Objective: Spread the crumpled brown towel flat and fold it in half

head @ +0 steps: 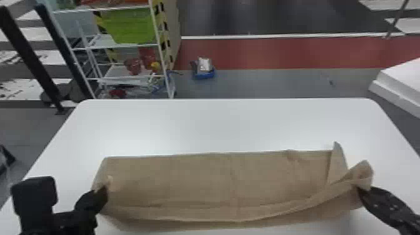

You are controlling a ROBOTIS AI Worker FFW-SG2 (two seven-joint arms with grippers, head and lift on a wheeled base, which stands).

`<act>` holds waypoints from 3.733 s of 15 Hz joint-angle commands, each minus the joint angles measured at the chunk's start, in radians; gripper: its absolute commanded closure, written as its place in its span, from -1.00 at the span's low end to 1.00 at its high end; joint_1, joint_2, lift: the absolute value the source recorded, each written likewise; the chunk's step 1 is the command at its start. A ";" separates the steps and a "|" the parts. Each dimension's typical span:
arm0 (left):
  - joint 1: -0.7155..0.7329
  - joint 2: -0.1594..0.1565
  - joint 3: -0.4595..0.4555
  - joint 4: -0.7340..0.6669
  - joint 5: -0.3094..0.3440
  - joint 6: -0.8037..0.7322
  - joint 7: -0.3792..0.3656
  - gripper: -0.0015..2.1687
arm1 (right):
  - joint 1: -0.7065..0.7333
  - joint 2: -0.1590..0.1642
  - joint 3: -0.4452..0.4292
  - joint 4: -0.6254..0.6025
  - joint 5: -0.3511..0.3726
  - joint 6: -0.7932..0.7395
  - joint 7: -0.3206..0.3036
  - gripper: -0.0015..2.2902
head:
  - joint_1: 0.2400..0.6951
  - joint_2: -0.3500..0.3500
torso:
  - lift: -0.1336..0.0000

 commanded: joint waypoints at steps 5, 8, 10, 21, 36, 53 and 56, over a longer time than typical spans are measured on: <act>-0.011 -0.003 -0.049 0.062 -0.173 0.094 0.218 -0.25 | 0.015 0.003 -0.009 0.012 0.074 0.256 -0.003 -0.49 | 1.00 0.26 | -0.85; 0.001 -0.003 -0.032 0.064 -0.176 0.192 0.275 -0.85 | 0.025 0.003 -0.053 0.000 0.067 0.339 -0.003 -0.73 | 1.00 0.42 | -0.85; 0.008 -0.003 -0.028 0.036 -0.184 0.256 0.315 -0.88 | 0.048 0.014 -0.101 -0.063 0.066 0.480 -0.009 -0.80 | 1.00 0.41 | -0.85; -0.084 -0.003 0.006 0.022 -0.144 -0.087 0.083 -0.88 | -0.149 0.070 -0.049 -0.180 0.000 0.523 -0.026 -0.80 | 1.00 0.27 | -0.85; -0.532 0.089 0.110 0.634 -0.201 -0.204 -0.340 -0.75 | -0.231 0.106 0.074 -0.131 0.078 0.517 -0.049 -0.80 | 1.00 0.47 | -0.85; -0.589 0.097 0.110 0.713 -0.276 -0.112 -0.399 -0.69 | -0.252 0.104 0.065 -0.065 0.066 0.440 -0.054 -0.80 | 1.00 0.48 | -0.85; -0.598 0.098 0.110 0.736 -0.274 -0.115 -0.400 -0.61 | -0.251 0.103 0.060 -0.065 0.064 0.437 -0.054 -0.80 | 1.00 0.48 | -0.85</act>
